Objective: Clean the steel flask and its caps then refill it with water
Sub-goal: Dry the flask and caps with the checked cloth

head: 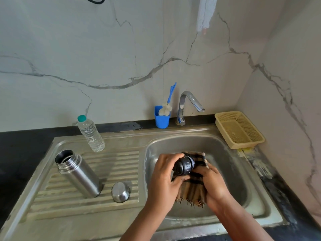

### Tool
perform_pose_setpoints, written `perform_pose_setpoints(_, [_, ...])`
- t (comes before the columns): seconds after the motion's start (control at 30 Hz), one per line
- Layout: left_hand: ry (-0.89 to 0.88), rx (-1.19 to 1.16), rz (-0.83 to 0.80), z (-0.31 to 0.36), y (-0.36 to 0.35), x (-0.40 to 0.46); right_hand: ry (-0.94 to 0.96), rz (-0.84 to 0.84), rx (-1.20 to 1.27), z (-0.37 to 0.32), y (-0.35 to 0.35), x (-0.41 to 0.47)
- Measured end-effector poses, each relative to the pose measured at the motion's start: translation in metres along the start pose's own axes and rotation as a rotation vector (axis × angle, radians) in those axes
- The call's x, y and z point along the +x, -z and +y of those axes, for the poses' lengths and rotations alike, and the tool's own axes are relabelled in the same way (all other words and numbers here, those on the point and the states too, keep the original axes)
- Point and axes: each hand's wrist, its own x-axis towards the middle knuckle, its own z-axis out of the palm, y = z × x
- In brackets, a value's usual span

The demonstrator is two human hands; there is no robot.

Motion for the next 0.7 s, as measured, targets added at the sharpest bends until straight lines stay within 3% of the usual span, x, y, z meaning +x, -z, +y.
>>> perform_pose_setpoints(0.3, [-0.088, 0.393, 0.006, -0.022, 0.015, 0.006, -0.017, 0.104, -0.14, 0.007, 0.001, -0.005])
perform_pose_setpoints(0.47, [-0.091, 0.442, -0.045, -0.044, 0.017, -0.002, 0.005, 0.209, -0.182, 0.006, 0.01, -0.001])
perform_pose_setpoints(0.57, [0.076, 0.547, -0.299, -0.053, 0.006, -0.013, -0.045, 0.255, -0.18, 0.012, 0.012, 0.002])
perform_pose_setpoints(0.7, [0.19, 0.592, -0.198, -0.071, 0.018, -0.011, -0.096, 0.262, -0.191, 0.021, 0.015, 0.002])
